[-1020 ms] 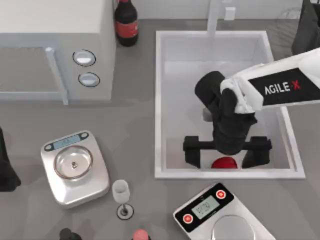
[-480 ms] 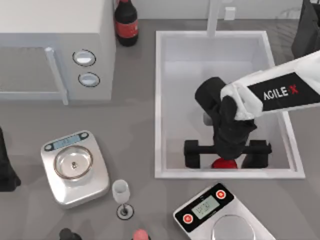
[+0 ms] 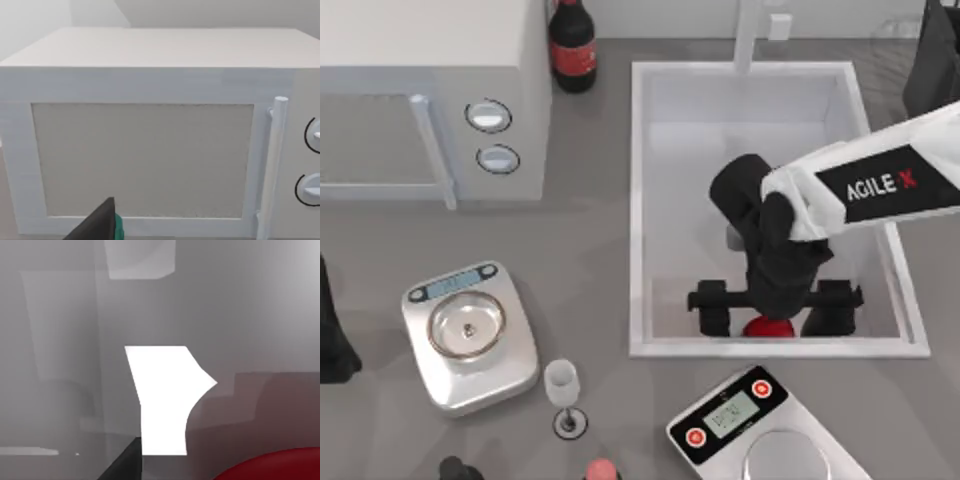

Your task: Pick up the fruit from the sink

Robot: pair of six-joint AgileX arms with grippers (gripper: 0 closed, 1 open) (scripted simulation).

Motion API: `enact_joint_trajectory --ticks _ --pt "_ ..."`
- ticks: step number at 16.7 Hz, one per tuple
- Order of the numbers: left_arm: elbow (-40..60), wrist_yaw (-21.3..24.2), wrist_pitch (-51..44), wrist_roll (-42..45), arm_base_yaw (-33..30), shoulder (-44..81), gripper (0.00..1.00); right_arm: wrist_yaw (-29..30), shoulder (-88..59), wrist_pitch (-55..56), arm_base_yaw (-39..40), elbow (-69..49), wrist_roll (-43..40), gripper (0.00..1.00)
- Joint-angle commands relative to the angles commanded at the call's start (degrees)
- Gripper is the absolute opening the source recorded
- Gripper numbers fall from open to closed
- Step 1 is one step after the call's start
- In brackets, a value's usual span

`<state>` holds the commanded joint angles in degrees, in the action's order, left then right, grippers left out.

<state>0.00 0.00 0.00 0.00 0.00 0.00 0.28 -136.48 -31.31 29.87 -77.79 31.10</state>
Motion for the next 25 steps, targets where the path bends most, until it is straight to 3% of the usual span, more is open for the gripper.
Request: enact_joint_trajectory --ticks 4,5,12,17,25 --pt "0.0 0.0 0.0 0.0 0.0 0.0 1.0 0.0 0.0 0.0 0.0 0.0 0.0 0.02" --pt "0.0 0.0 0.0 0.0 0.0 0.0 1.0 0.0 0.0 0.0 0.0 0.0 0.0 0.0" --pt "0.0 0.0 0.0 0.0 0.0 0.0 1.0 0.0 0.0 0.0 0.0 0.0 0.0 0.0" --pt "0.0 0.0 0.0 0.0 0.0 0.0 1.0 1.4 5.0 -6.6 0.0 -4.5 -0.6 0.0" --pt "0.0 0.0 0.0 0.0 0.0 0.0 1.0 1.4 12.5 -37.9 0.0 -26.1 -0.7 0.0"
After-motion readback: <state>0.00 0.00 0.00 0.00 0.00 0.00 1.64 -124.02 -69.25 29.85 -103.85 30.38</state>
